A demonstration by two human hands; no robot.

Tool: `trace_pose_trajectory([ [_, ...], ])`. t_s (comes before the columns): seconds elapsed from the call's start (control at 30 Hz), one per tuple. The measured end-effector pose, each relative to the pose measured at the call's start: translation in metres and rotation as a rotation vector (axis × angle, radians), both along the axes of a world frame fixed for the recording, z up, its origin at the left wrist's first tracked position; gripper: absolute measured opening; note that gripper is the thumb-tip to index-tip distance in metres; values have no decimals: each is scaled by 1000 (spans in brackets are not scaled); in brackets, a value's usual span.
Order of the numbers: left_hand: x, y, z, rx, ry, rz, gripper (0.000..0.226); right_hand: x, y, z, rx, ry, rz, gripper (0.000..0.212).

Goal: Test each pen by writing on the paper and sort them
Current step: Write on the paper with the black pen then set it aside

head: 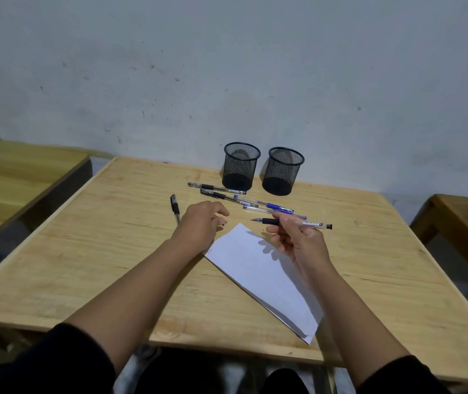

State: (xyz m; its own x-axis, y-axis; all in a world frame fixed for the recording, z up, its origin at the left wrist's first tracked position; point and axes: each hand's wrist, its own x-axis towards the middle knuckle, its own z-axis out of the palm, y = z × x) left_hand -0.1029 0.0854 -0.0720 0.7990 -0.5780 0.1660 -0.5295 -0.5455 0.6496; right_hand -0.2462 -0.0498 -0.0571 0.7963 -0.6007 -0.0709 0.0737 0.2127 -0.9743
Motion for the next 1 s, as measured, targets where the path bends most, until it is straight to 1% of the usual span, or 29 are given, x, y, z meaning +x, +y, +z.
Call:
trace_pose_trajectory([
  [0.1, -21, 15, -1, 7, -31, 26, 21, 1, 9, -3, -1, 29, 25, 17],
  [0.2, -41, 33, -12, 60, -65, 20, 30, 0, 18, -8, -35, 83, 68, 10],
  [0.27, -50, 41, -20, 76, -68, 19, 31, -2, 20, -12, -86, 121, 91, 6],
  [0.4, -65, 47, -29, 8, -64, 50, 36, -5, 13, -17, -163, 153, 109, 9],
  [0.57, -78, 51, -36, -69, -82, 94, 39, -2, 8, -18, -180, 194, 140, 14],
  [0.73, -77, 52, -39, -89, -93, 122, 36, 15, 23, -10, -377, 283, 206, 11],
  [0.93, -76, 52, -39, -130, -52, 145, 36, 37, 41, -9, -275, 254, 224, 15],
  [1.0, -76, 52, -38, -146, -43, 149, 36, 40, 44, -18, -330, 244, 196, 17],
])
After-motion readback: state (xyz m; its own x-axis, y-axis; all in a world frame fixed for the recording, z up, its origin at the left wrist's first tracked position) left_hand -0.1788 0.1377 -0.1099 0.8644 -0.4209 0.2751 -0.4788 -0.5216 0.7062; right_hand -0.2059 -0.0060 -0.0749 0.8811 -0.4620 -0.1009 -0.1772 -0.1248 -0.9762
